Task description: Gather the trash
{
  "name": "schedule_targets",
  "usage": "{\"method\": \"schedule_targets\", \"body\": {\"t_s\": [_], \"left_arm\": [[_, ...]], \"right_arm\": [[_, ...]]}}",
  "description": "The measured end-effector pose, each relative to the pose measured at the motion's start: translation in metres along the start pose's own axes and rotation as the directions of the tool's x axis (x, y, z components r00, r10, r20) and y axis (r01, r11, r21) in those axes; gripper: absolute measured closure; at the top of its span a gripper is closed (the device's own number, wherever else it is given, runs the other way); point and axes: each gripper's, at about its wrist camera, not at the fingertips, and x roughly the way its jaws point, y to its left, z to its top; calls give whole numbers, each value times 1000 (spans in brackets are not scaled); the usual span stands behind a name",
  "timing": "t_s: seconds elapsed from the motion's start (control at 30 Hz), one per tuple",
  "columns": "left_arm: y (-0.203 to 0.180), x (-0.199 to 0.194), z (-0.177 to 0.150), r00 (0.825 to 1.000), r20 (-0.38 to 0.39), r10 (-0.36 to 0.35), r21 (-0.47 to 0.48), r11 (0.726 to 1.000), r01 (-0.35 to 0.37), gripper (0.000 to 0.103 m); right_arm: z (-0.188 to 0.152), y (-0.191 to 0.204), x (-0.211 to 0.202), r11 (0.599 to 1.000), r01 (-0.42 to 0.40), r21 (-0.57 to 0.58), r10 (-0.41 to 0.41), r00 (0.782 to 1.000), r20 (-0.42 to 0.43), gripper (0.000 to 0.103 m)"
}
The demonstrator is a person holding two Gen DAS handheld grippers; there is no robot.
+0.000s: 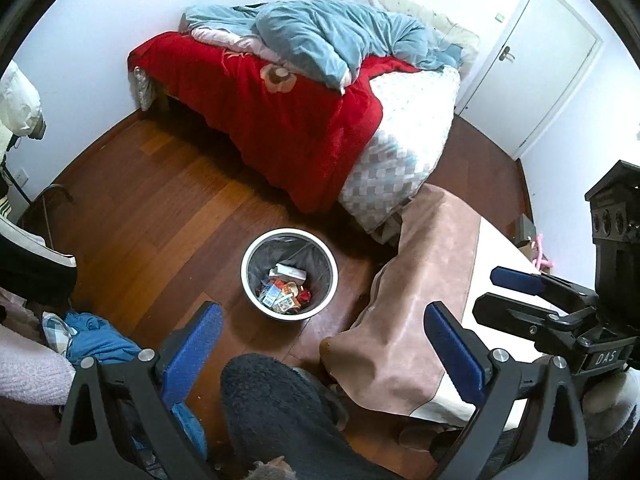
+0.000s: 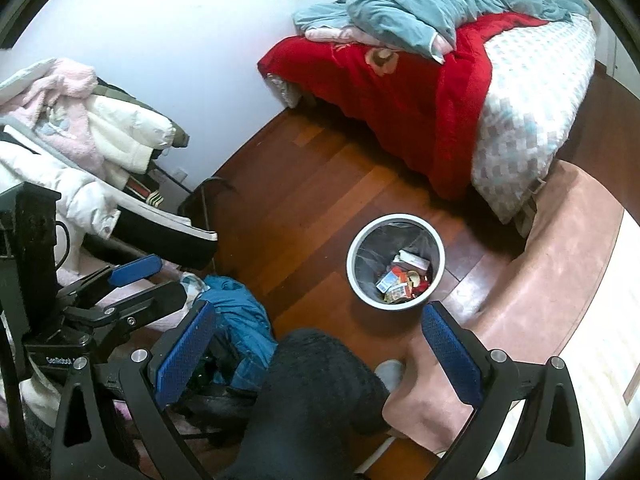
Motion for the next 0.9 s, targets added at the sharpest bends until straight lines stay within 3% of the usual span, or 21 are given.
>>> {"method": "schedule_targets", "body": {"t_s": [0.9], "left_arm": [[-1,-9,-5,1000,6,-22,17,1000,22,0]], "right_arm": [[2,1,-6,1000,11,-7,-11,1000,-29,0]]}}
